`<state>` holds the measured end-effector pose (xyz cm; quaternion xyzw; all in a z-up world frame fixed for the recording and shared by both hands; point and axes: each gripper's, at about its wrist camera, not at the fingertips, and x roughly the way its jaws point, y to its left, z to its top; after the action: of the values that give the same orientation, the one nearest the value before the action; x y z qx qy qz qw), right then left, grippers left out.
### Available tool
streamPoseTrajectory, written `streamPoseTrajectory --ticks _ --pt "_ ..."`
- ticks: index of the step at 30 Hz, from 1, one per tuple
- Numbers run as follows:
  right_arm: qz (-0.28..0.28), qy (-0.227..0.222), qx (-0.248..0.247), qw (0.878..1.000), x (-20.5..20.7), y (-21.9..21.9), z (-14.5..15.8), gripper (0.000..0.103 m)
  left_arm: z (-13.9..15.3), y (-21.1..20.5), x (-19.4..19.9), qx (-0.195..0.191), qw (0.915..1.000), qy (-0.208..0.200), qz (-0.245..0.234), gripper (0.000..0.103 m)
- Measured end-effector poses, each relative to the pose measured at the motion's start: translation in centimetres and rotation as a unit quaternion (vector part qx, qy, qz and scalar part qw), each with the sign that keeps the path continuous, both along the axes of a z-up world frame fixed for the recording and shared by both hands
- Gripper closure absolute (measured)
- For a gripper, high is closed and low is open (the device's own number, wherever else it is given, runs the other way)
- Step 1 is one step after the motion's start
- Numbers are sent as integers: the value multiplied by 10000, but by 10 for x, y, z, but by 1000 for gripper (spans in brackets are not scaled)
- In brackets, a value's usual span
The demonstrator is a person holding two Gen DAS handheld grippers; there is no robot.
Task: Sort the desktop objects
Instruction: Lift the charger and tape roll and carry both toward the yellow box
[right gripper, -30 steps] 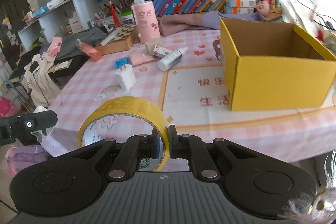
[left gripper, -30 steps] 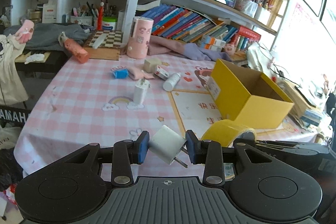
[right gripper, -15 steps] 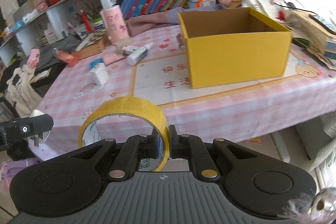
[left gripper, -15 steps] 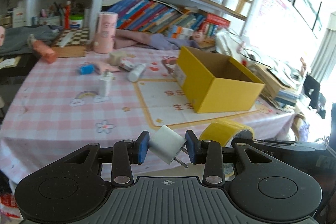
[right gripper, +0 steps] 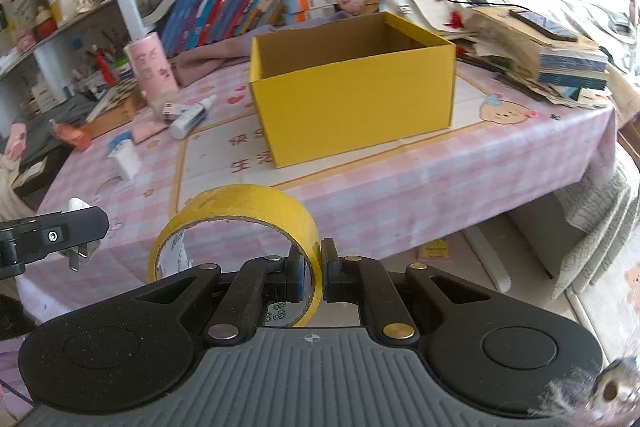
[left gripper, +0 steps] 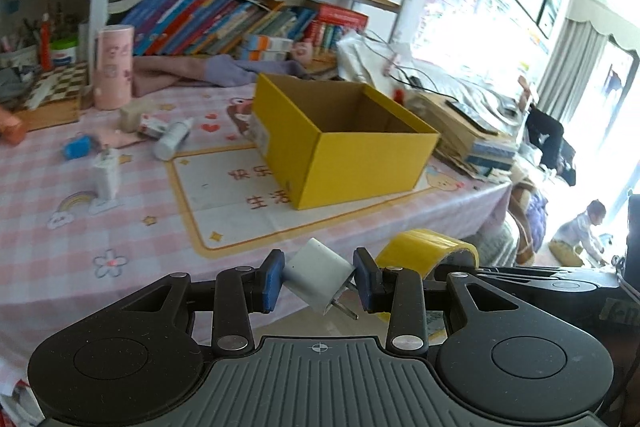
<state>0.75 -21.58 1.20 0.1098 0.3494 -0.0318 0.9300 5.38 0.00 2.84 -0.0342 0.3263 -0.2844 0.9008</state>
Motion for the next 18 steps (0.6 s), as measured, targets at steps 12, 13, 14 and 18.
streamPoseTrajectory --ticks 12,13,14,18 --pt "-54 35 27 10000 4 -10 -1 96 -1 -20 10 122 9998 13 -142 67" --pt "-61 41 30 10000 6 -12 -2 96 -1 -22 12 130 9998 21 -154 67" --pt "-69 48 35 10000 6 -13 -2 96 -1 -24 13 138 9997 27 -174 67" --pt "-111 67 28 9999 9 -20 -2 96 -2 -33 18 164 9994 20 -300 67"
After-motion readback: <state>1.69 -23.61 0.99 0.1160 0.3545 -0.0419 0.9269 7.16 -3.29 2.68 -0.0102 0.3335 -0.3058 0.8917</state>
